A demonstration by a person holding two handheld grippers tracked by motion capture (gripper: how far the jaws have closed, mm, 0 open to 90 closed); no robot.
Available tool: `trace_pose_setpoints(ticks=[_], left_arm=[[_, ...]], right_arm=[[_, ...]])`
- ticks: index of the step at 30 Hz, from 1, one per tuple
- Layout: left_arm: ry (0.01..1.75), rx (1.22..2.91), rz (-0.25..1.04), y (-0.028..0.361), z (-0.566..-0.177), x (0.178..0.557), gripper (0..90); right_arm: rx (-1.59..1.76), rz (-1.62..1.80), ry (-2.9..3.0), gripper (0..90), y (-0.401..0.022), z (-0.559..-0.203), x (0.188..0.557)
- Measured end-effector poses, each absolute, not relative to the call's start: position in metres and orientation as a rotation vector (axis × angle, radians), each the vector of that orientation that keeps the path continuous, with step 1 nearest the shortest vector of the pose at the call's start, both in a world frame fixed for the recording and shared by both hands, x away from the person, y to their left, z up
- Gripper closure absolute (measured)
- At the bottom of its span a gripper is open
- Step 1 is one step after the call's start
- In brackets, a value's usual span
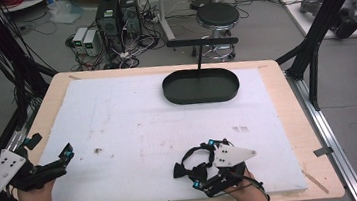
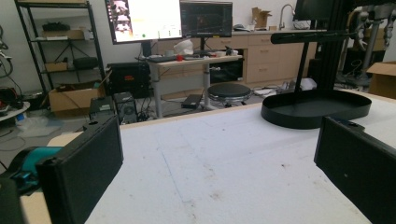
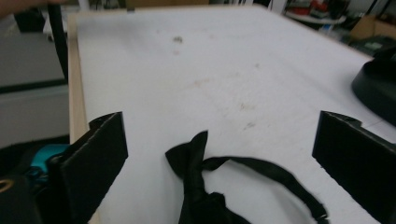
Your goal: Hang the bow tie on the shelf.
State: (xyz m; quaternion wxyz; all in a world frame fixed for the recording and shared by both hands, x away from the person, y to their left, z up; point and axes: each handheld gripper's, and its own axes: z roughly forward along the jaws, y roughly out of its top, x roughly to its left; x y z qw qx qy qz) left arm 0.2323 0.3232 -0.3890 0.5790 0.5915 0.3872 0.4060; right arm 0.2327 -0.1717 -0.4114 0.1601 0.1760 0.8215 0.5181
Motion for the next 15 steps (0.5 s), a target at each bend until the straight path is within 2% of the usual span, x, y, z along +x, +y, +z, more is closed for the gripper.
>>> trace_pose_setpoints(ticks=[6, 8, 12, 13, 14, 15], left_arm=[[0.905, 1.384, 0.952, 0.325, -0.389, 0.232, 1.7], [0.907, 1.383, 0.952, 0.325, -0.389, 0.231, 1.7], [0.909, 1.382, 0.952, 0.326, -0.389, 0.231, 1.7], [0.909, 1.383, 0.952, 0.326, -0.389, 0.231, 1.7], [0.909, 1.383, 0.952, 0.326, -0.389, 0.231, 1.7], [0.911, 1.383, 0.953, 0.326, -0.389, 0.231, 1.7]], right_arm=[[0.543, 1.389, 2.451, 5.6, -0.159, -0.424, 0.237], [0.541, 1.371, 2.478, 21.0, -0.155, -0.430, 0.238], [0.539, 1.330, 2.522, 21.4, -0.149, -0.435, 0.239], [0.537, 1.293, 2.555, 25.5, -0.145, -0.438, 0.239], [0.537, 1.293, 2.555, 25.5, -0.145, -0.438, 0.239], [0.551, 1.273, 2.569, 30.4, -0.143, -0.442, 0.239]])
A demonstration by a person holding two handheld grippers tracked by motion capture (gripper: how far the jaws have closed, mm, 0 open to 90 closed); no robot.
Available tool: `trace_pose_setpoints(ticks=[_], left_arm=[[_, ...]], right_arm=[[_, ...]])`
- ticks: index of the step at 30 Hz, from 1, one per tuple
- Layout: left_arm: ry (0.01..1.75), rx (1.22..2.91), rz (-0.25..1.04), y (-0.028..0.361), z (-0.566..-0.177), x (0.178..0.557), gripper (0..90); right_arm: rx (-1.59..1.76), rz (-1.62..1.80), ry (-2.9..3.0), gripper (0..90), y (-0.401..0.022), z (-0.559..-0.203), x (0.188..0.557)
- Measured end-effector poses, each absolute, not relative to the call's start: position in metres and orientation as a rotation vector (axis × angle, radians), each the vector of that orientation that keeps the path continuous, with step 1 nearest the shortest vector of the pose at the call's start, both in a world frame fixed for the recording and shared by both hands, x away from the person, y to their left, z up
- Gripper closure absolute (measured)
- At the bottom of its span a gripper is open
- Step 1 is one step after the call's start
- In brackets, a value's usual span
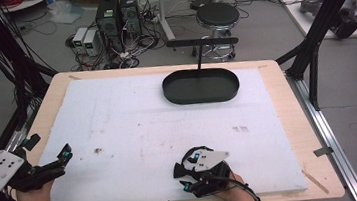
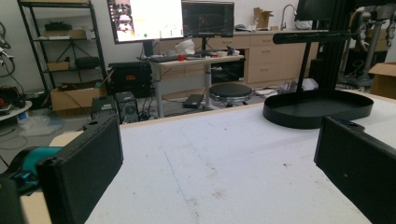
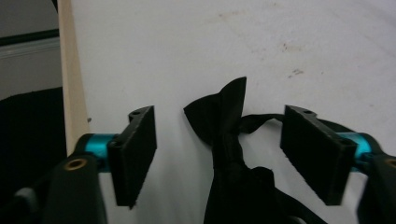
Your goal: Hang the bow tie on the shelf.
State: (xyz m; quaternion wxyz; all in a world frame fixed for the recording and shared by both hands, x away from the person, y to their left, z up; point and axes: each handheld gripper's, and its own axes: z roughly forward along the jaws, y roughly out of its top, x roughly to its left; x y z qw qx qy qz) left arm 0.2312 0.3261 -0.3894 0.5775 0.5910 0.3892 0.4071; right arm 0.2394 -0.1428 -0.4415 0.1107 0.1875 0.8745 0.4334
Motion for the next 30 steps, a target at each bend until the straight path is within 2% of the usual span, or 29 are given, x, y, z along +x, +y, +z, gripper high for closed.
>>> trace_pose_setpoints(ticks=[12, 14, 22, 30], left_arm=[[0.909, 1.387, 0.951, 0.326, -0.390, 0.231, 1.7], [0.910, 1.386, 0.949, 0.325, -0.390, 0.232, 1.7], [0.911, 1.391, 0.946, 0.325, -0.391, 0.232, 1.7], [0.913, 1.391, 0.946, 0.325, -0.392, 0.233, 1.7]], right_arm=[[0.620, 1.247, 2.590, 68.6, -0.145, -0.447, 0.240], [0.648, 1.254, 2.586, 72.3, -0.146, -0.448, 0.241], [0.669, 1.251, 2.504, 76.2, -0.147, -0.446, 0.237], [0.597, 1.284, 2.230, 76.0, -0.159, -0.417, 0.229]])
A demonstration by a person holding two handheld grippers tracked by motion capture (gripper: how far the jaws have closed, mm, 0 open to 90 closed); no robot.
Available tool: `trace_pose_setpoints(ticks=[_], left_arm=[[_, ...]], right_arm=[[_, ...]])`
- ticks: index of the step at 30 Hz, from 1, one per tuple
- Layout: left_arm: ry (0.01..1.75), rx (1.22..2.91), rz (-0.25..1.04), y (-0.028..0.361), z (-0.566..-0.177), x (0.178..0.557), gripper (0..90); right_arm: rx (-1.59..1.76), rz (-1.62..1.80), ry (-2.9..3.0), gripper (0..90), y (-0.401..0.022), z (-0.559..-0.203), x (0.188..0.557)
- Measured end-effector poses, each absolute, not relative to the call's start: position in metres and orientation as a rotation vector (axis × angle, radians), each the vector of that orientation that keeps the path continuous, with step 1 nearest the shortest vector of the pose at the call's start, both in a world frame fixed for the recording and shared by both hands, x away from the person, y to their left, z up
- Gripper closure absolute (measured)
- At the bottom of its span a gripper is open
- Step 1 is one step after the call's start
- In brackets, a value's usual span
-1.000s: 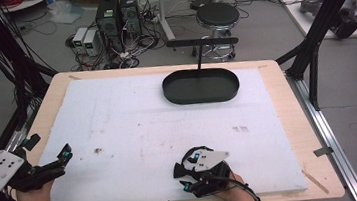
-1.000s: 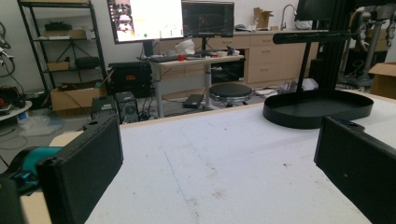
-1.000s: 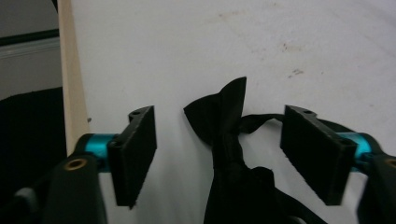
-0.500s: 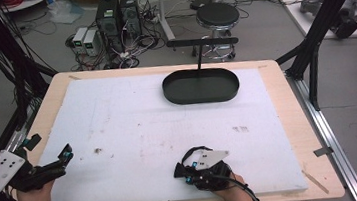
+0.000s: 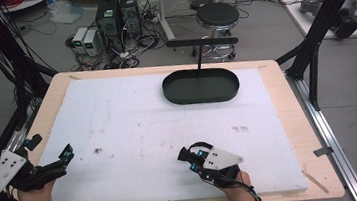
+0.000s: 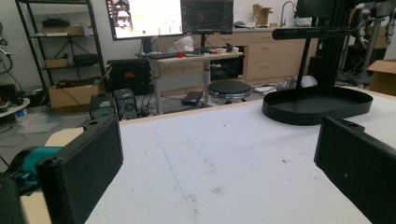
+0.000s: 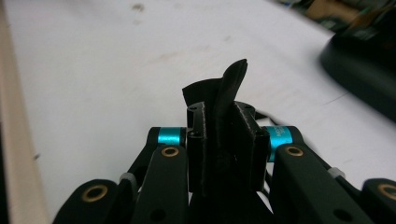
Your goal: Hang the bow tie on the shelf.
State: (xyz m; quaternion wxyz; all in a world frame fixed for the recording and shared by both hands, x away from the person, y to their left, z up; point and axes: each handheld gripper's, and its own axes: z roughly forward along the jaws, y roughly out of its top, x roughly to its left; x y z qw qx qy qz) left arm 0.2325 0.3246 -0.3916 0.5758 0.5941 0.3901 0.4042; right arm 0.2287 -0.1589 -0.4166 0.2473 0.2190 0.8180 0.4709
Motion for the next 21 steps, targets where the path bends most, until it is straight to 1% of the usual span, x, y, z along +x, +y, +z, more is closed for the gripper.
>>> trace_pose_setpoints(ticks=[6, 7, 8, 10, 13, 14, 15, 16, 21], left_arm=[[0.913, 1.389, 0.946, 0.324, -0.391, 0.232, 1.7], [0.913, 1.389, 0.946, 0.324, -0.391, 0.232, 1.7], [0.913, 1.388, 0.945, 0.324, -0.391, 0.232, 1.7], [0.913, 1.388, 0.943, 0.325, -0.391, 0.233, 1.7], [0.915, 1.387, 0.943, 0.325, -0.392, 0.233, 1.7], [0.918, 1.382, 0.940, 0.325, -0.392, 0.233, 1.7], [0.918, 1.382, 0.940, 0.325, -0.392, 0.233, 1.7], [0.919, 1.382, 0.942, 0.326, -0.392, 0.233, 1.7], [0.921, 1.380, 0.941, 0.326, -0.393, 0.234, 1.7]], right_arm=[[0.615, 1.354, 2.010, 76.0, -0.173, -0.385, 0.235], [0.615, 1.354, 2.010, 76.0, -0.173, -0.385, 0.235], [0.619, 1.380, 1.953, 75.9, -0.174, -0.372, 0.240], [0.612, 1.390, 1.925, 75.9, -0.173, -0.361, 0.246], [0.608, 1.390, 1.902, 75.9, -0.172, -0.353, 0.251], [0.616, 1.397, 1.852, 75.9, -0.171, -0.344, 0.260], [0.616, 1.397, 1.852, 75.9, -0.171, -0.344, 0.260], [0.637, 1.410, 1.804, 75.9, -0.172, -0.336, 0.269], [0.702, 1.418, 1.684, 75.9, -0.177, -0.321, 0.294]])
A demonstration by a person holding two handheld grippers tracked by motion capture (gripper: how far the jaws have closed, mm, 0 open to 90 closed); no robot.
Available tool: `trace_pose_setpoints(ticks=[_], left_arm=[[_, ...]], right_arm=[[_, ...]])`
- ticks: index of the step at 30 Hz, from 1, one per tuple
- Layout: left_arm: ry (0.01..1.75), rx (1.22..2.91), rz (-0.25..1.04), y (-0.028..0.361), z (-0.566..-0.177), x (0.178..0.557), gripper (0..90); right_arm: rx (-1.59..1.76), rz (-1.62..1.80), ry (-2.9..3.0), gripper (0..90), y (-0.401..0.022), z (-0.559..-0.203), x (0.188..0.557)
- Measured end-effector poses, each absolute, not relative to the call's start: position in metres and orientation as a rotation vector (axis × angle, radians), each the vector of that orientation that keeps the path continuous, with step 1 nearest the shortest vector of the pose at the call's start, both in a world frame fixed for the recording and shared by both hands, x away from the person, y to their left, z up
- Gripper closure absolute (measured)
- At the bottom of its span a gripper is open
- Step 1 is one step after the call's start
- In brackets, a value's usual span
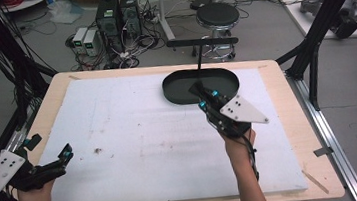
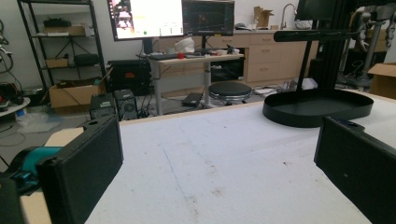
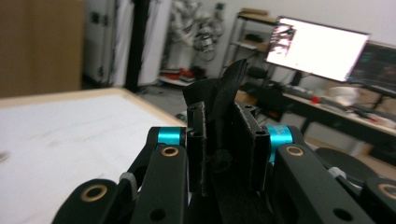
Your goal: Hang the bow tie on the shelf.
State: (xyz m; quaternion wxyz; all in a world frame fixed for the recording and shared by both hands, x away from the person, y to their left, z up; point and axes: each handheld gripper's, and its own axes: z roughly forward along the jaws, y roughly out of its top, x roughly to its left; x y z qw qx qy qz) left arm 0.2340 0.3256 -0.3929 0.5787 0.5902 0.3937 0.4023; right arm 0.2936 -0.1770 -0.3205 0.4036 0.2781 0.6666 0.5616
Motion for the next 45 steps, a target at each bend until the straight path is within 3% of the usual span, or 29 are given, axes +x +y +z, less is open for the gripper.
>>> trace_pose_setpoints(ticks=[16, 29, 45], left_arm=[[0.943, 1.374, 0.922, 0.329, -0.399, 0.237, 1.7], [0.965, 1.359, 0.916, 0.336, -0.403, 0.239, 1.7], [0.995, 1.339, 0.899, 0.344, -0.410, 0.243, 1.7]], right_arm=[[0.755, 1.363, 1.510, 76.0, -0.161, -0.280, 0.375], [0.764, 1.337, 1.446, 76.0, -0.137, -0.268, 0.444], [0.835, 1.431, 1.515, 75.8, -0.121, -0.301, 0.498]])
